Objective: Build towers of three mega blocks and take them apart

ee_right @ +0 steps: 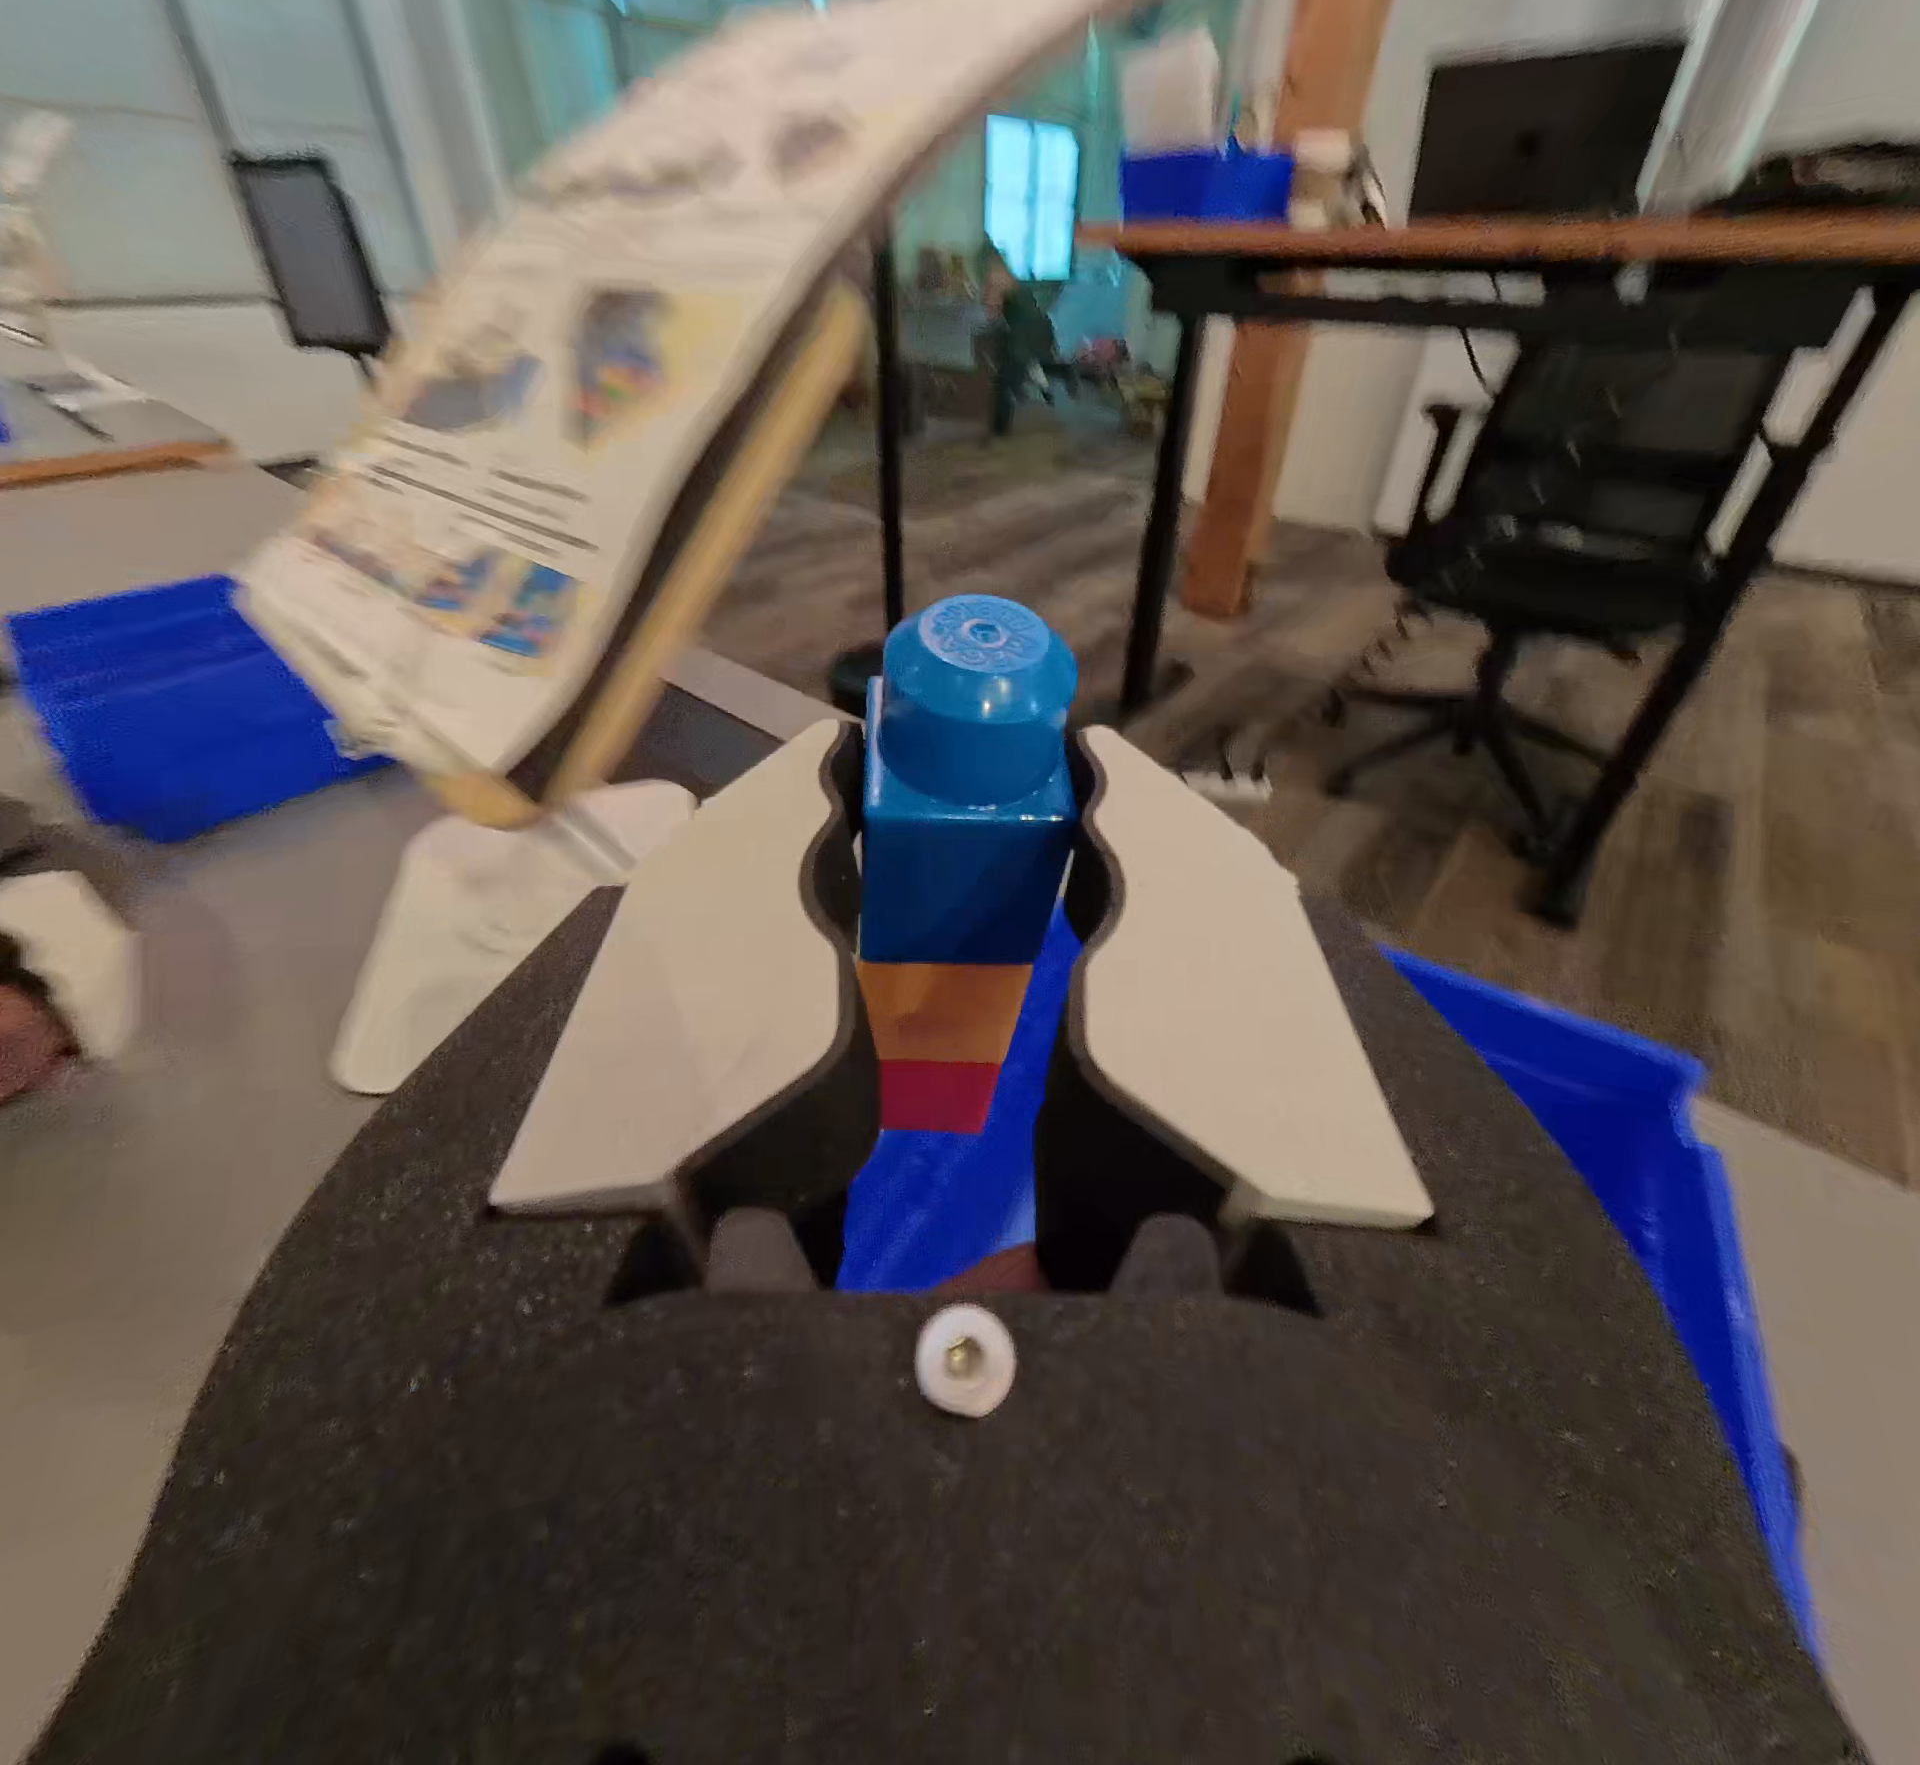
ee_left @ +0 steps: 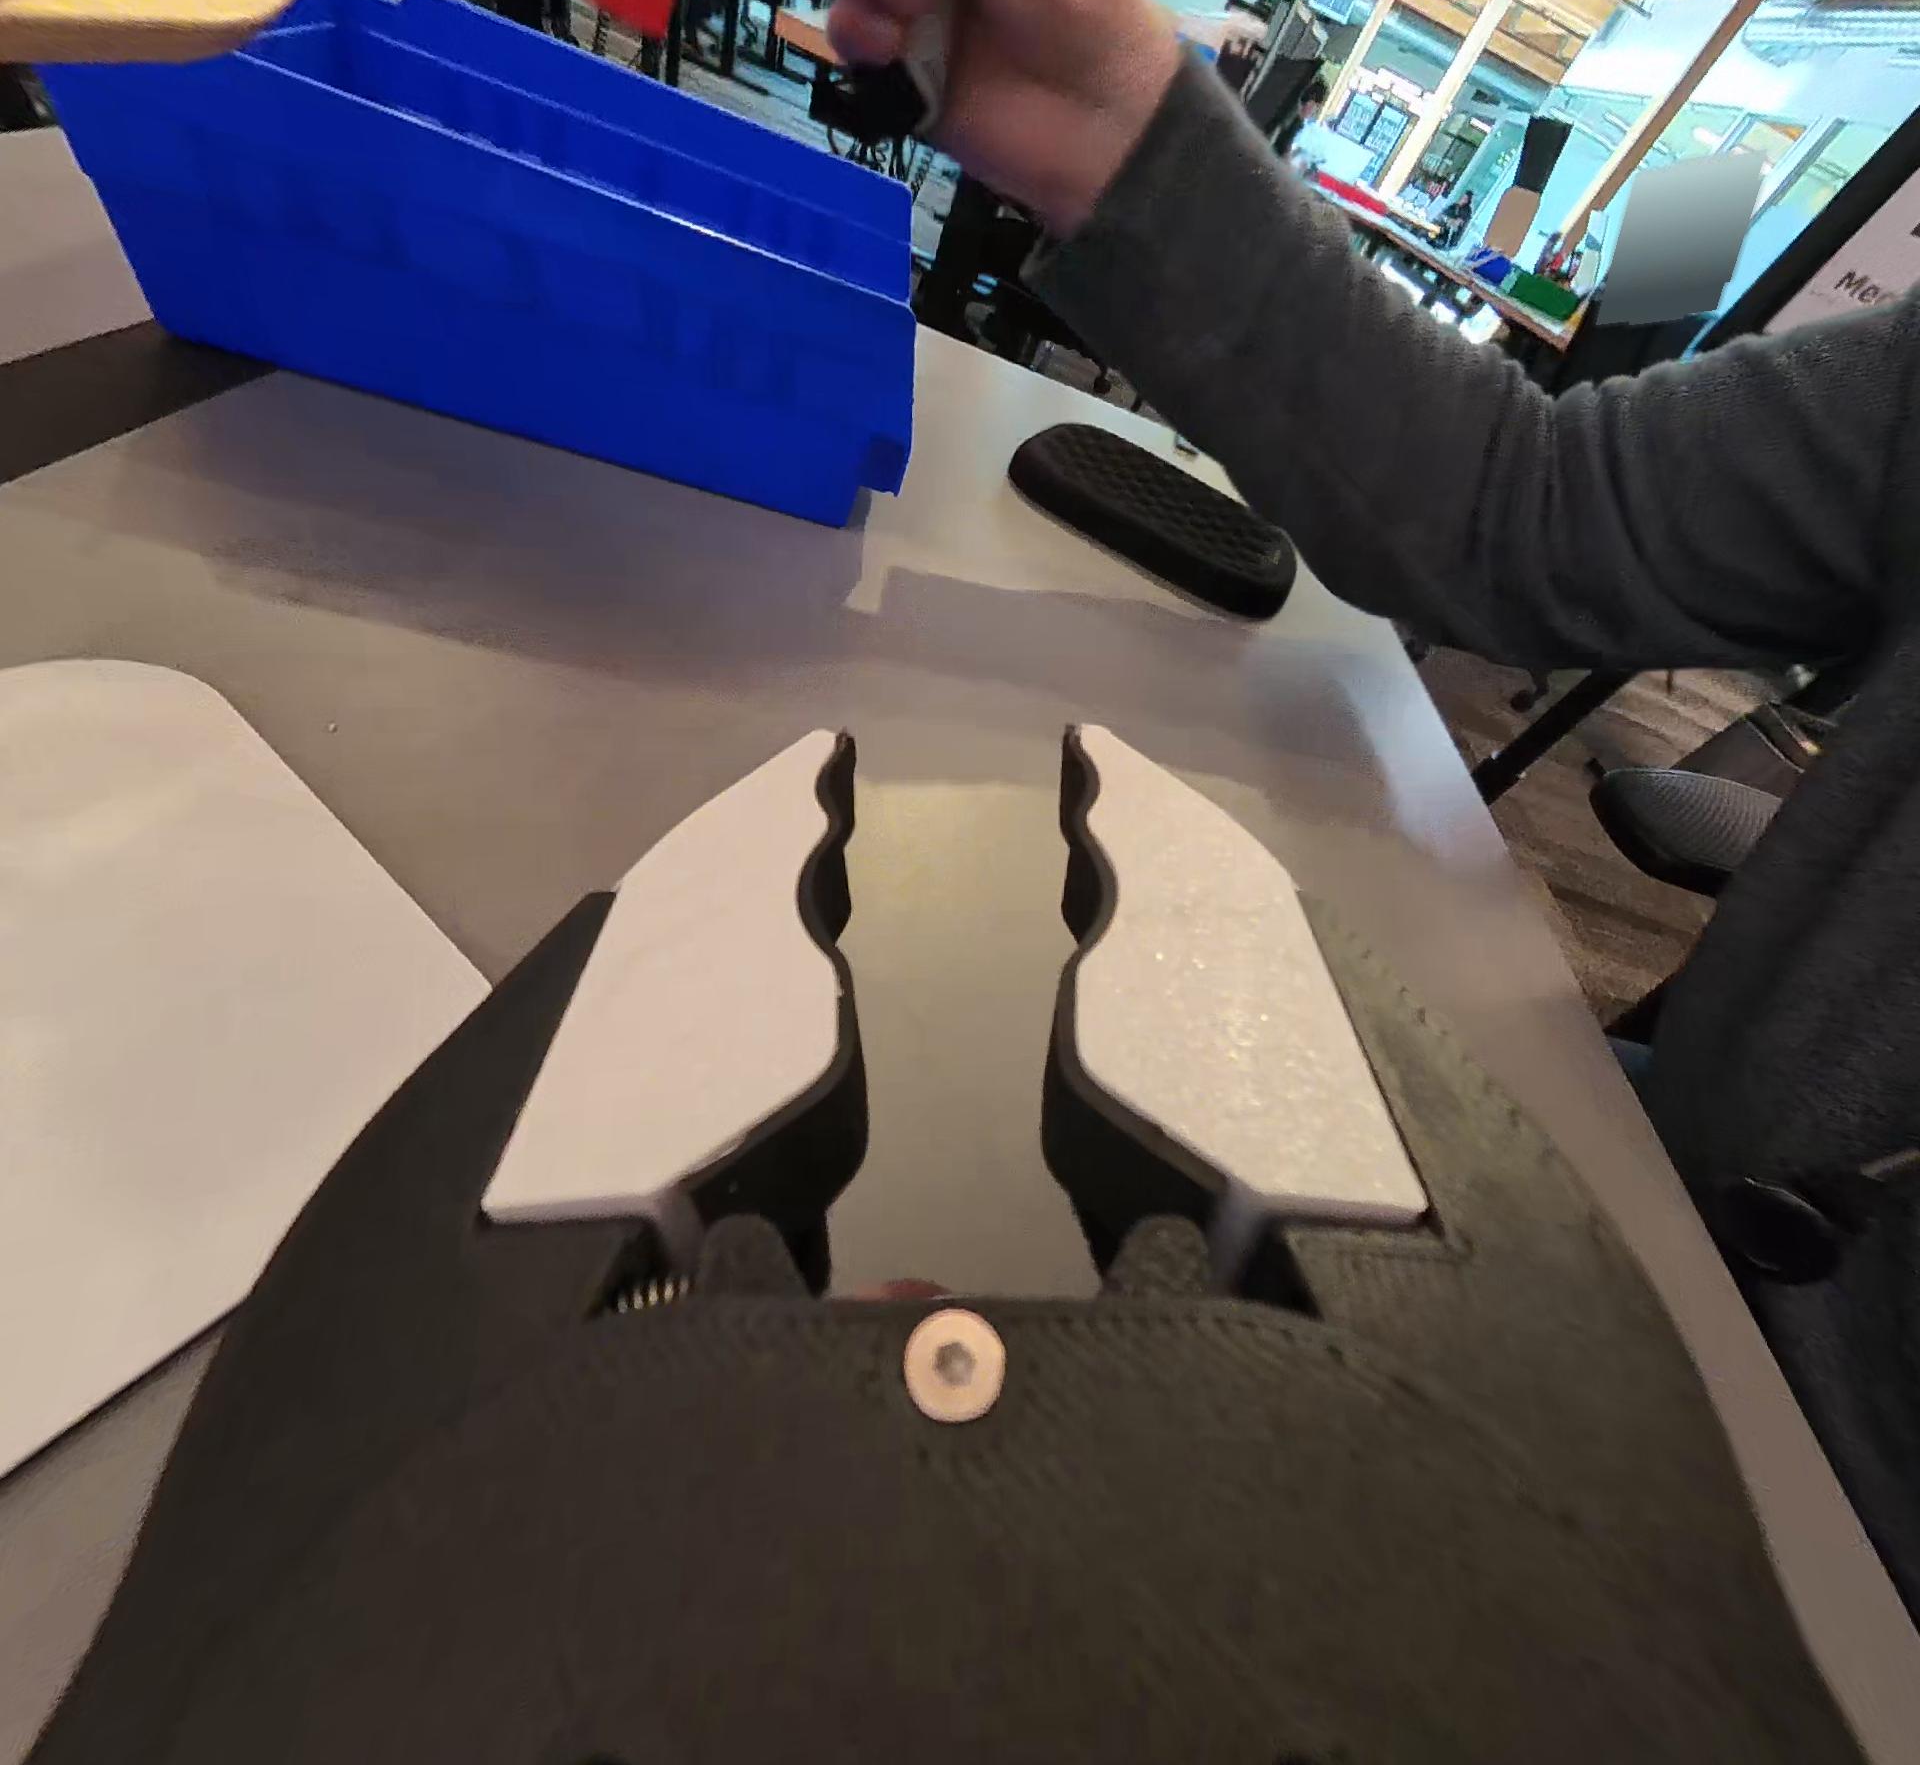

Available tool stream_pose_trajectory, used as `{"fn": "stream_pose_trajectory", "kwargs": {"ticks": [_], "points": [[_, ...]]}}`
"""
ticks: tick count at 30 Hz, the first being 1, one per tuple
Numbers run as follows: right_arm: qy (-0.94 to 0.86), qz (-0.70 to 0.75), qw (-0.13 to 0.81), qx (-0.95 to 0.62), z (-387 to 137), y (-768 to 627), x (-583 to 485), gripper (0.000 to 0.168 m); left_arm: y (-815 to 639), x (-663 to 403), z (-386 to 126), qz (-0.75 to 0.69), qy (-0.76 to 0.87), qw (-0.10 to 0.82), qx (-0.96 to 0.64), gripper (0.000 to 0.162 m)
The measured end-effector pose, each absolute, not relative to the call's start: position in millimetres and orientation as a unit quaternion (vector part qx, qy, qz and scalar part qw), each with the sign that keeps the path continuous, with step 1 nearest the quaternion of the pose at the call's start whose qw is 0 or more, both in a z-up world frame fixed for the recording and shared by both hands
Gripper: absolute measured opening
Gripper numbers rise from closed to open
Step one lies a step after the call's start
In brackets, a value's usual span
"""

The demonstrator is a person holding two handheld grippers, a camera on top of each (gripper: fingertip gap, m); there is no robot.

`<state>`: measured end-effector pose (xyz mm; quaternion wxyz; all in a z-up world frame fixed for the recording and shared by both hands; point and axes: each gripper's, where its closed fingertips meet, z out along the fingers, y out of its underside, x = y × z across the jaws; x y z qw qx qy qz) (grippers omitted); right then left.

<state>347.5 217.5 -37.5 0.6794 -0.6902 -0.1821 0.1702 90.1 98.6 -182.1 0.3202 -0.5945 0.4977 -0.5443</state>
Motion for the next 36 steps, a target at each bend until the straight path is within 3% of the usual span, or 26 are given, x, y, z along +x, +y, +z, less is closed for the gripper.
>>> {"fn": "stream_pose_trajectory", "kwargs": {"ticks": [8,15,36], "points": [[-0.169,0.096,0.591,-0.783,-139,313,384,0.036,111,86,-183,-0.557,0.47,0.33,-0.601,0.036],[-0.189,0.077,0.555,-0.807,-179,339,369,0.036,115,84,-184,-0.555,0.464,0.335,-0.603,0.036],[-0.126,0.025,0.519,-0.845,-189,331,382,0.037,117,84,-182,-0.548,0.465,0.345,-0.604,0.036]]}}
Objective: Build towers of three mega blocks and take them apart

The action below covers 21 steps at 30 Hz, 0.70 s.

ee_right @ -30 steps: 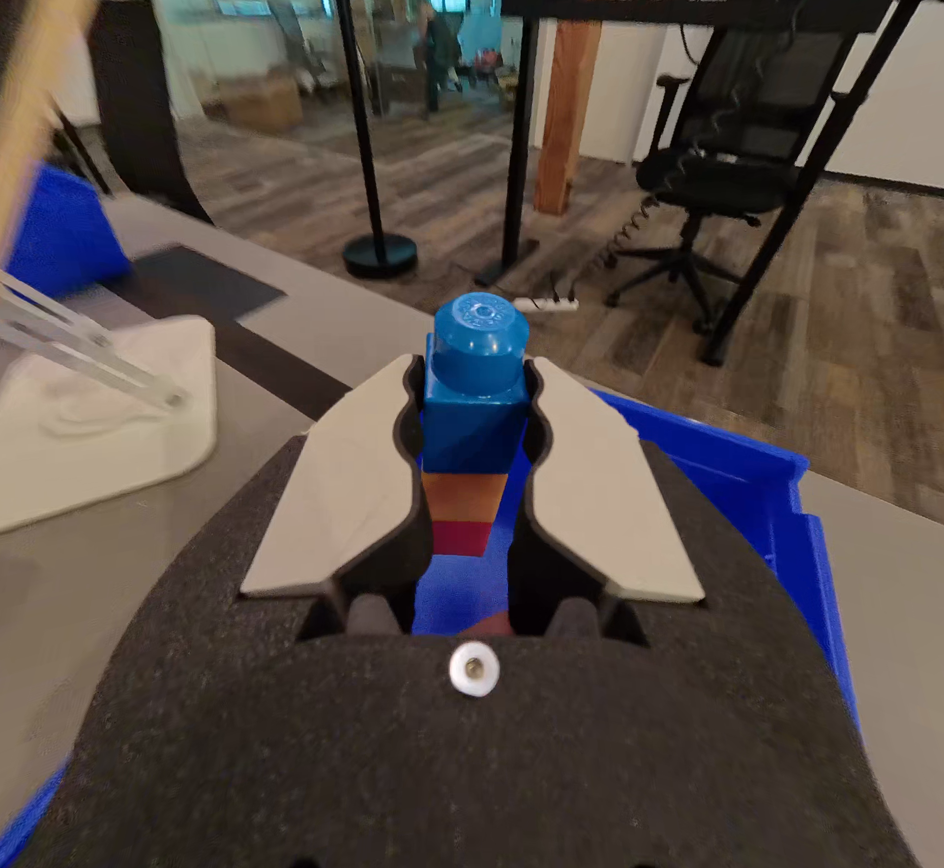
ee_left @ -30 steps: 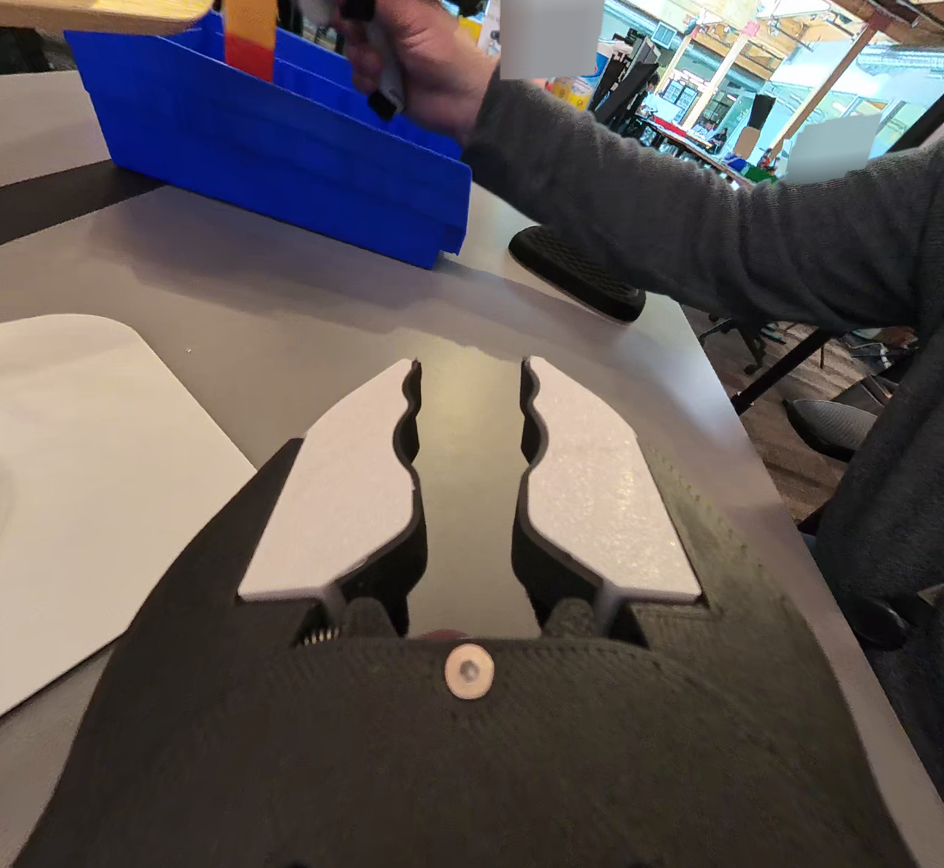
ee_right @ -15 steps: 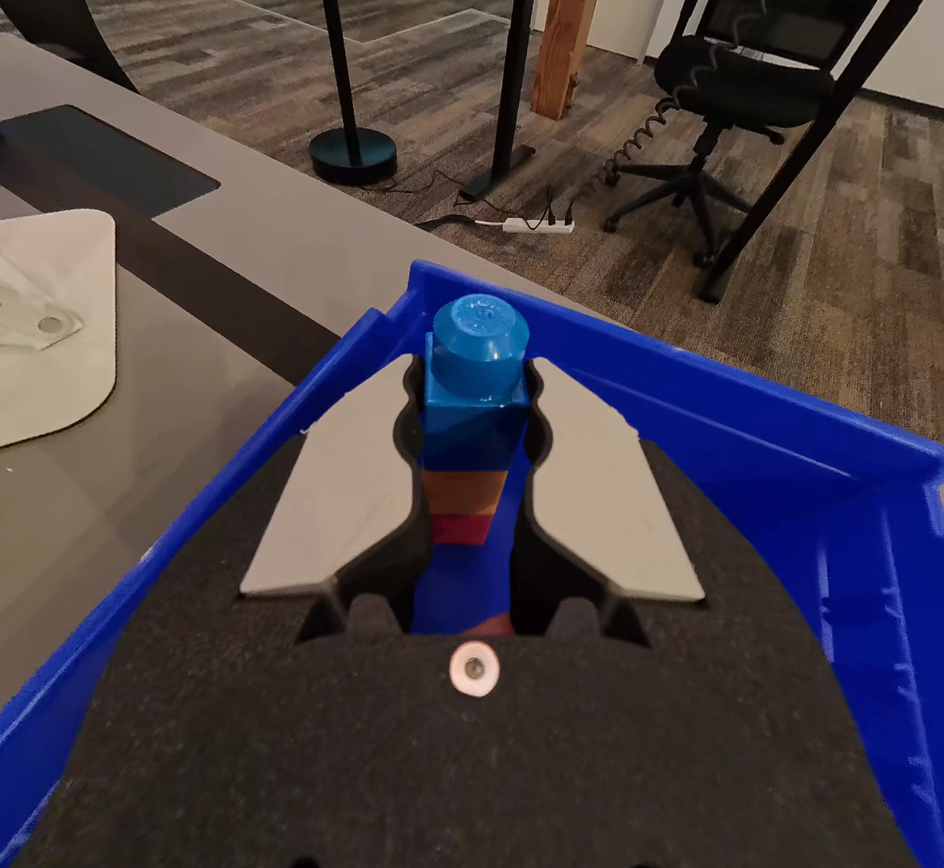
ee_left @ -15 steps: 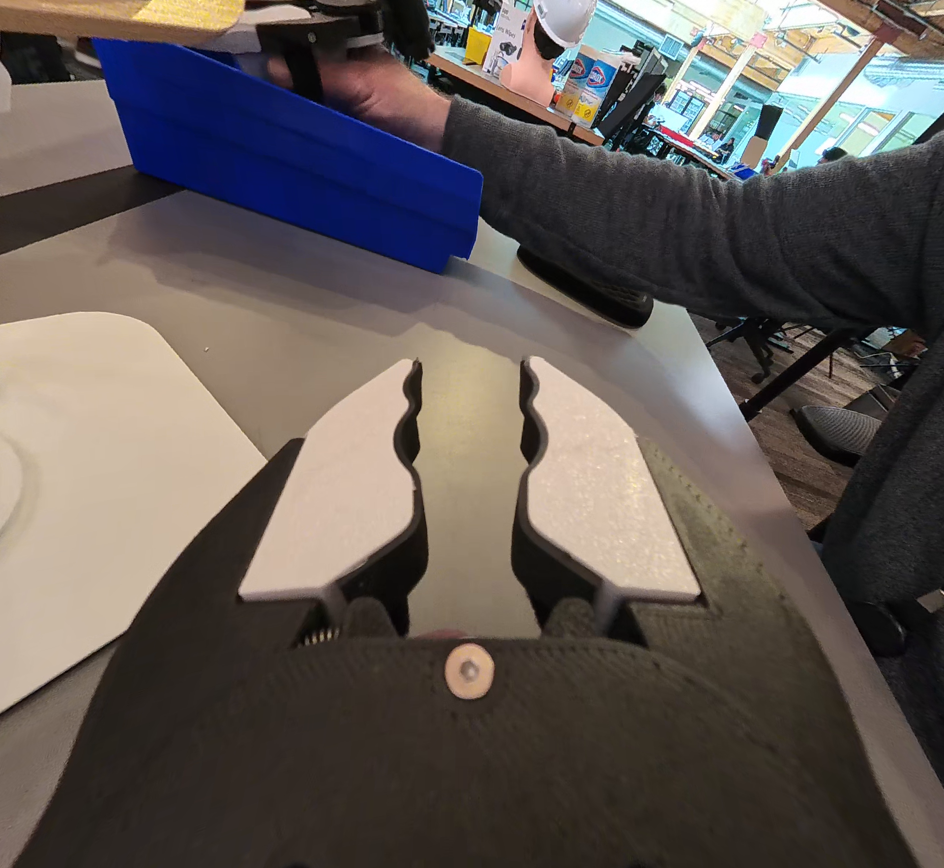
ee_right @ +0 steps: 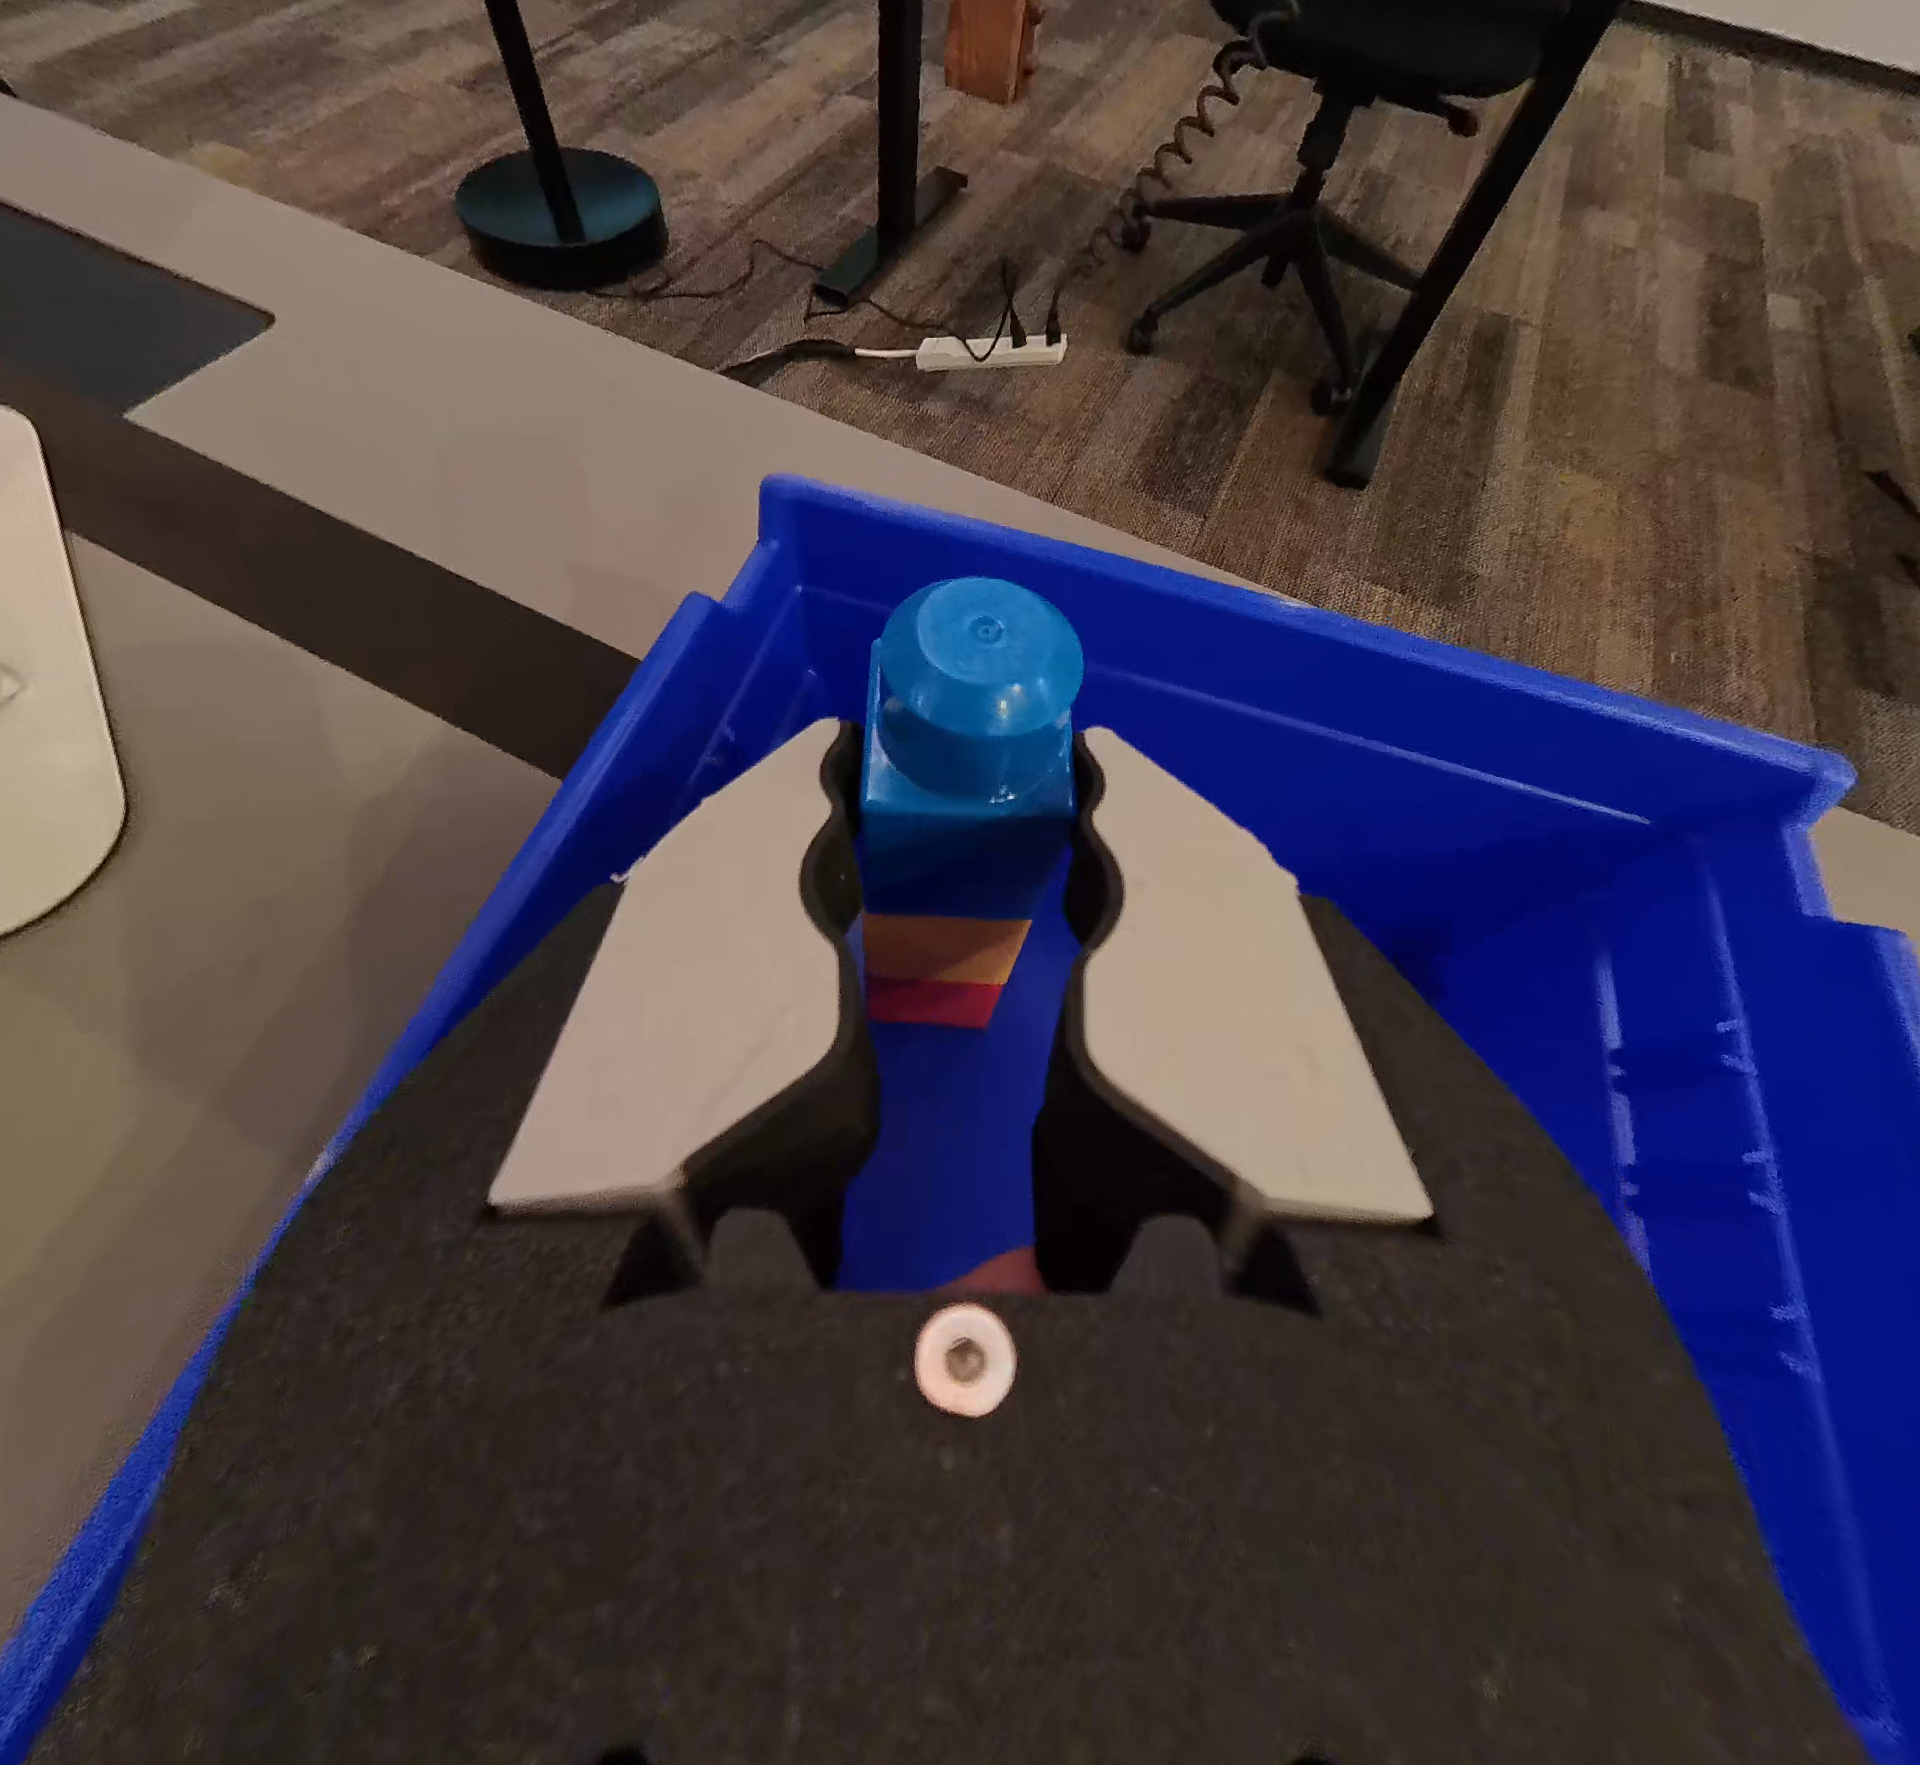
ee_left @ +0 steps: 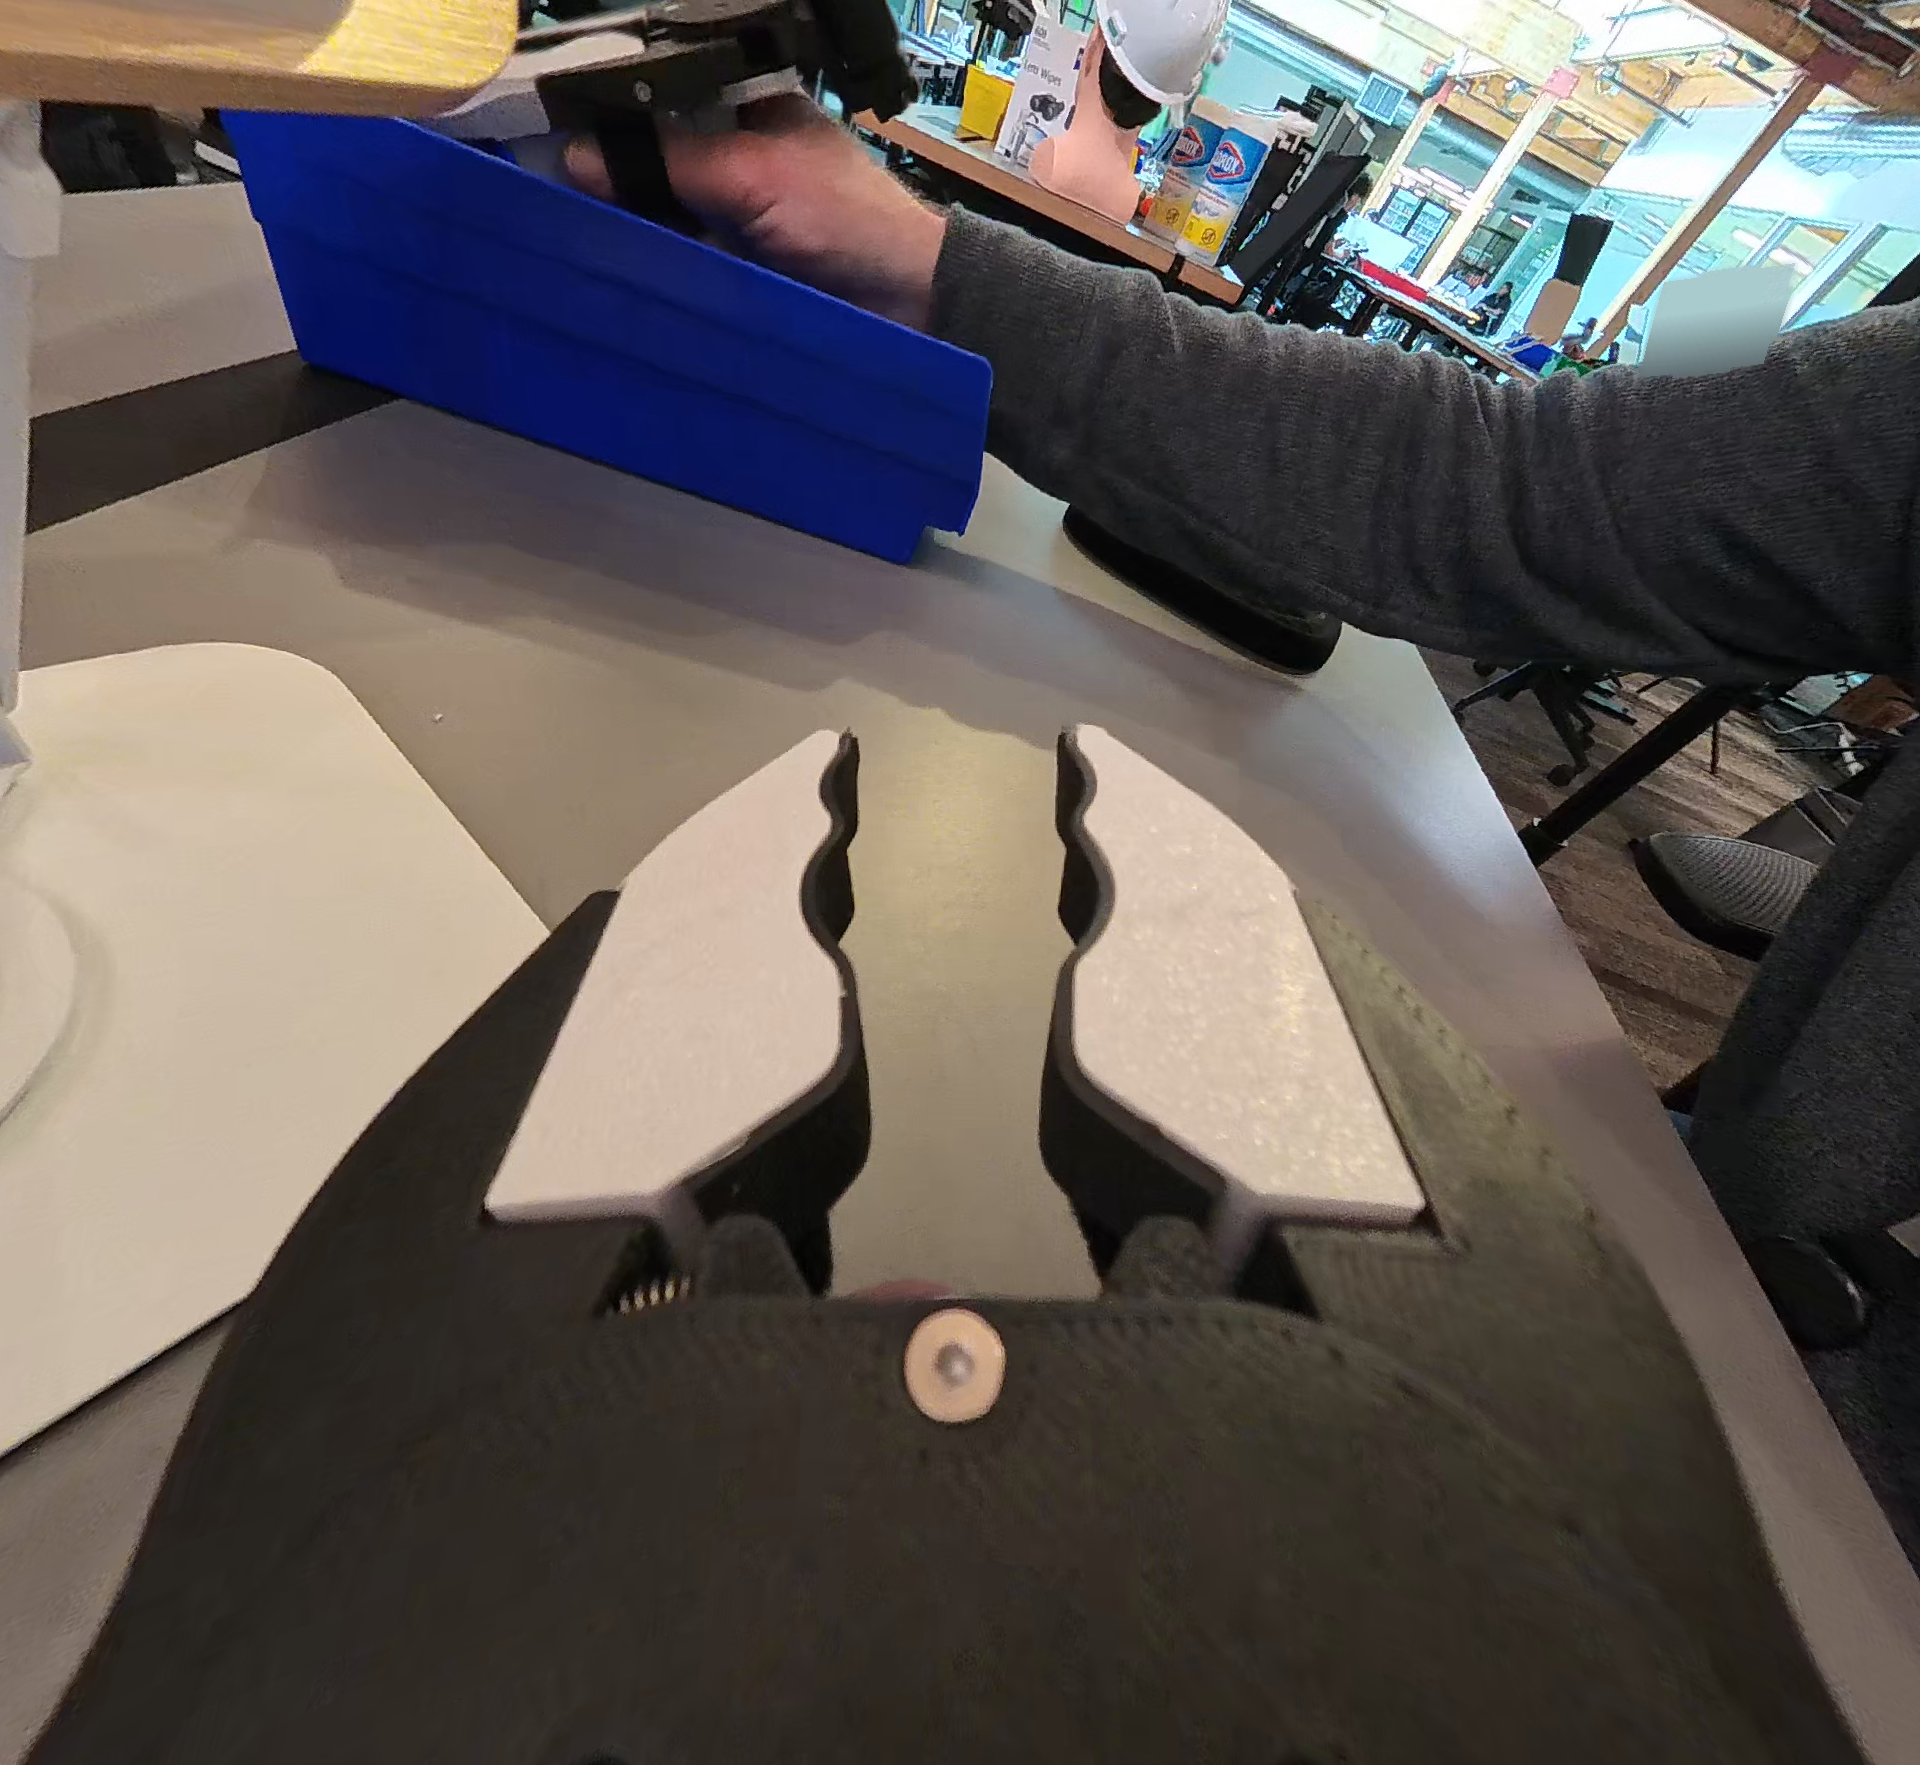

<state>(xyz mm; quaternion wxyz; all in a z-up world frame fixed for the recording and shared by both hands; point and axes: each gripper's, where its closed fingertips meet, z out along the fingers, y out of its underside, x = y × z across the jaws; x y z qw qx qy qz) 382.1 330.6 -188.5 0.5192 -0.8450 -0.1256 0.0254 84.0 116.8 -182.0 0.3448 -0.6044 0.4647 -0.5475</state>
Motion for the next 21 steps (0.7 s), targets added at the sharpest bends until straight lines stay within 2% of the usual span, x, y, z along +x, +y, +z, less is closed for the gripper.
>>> {"fn": "stream_pose_trajectory", "kwargs": {"ticks": [4,10,14,18,21], "points": [[-0.11,0.024,0.518,-0.848,-189,333,382,0.037,118,82,-181,-0.549,0.462,0.346,-0.604,0.036],[-0.11,0.024,0.517,-0.849,-186,329,382,0.051,117,83,-181,-0.548,0.463,0.346,-0.605,0.039],[-0.102,0.024,0.534,-0.839,-168,315,388,0.052,118,83,-179,-0.541,0.464,0.355,-0.606,0.042],[-0.126,-0.027,0.58,-0.805,-118,277,386,0.047,118,83,-177,-0.52,0.474,0.37,-0.606,0.042],[-0.159,-0.057,0.615,-0.77,-78,237,361,0.032,120,82,-172,-0.501,0.479,0.39,-0.607,0.041]]}}
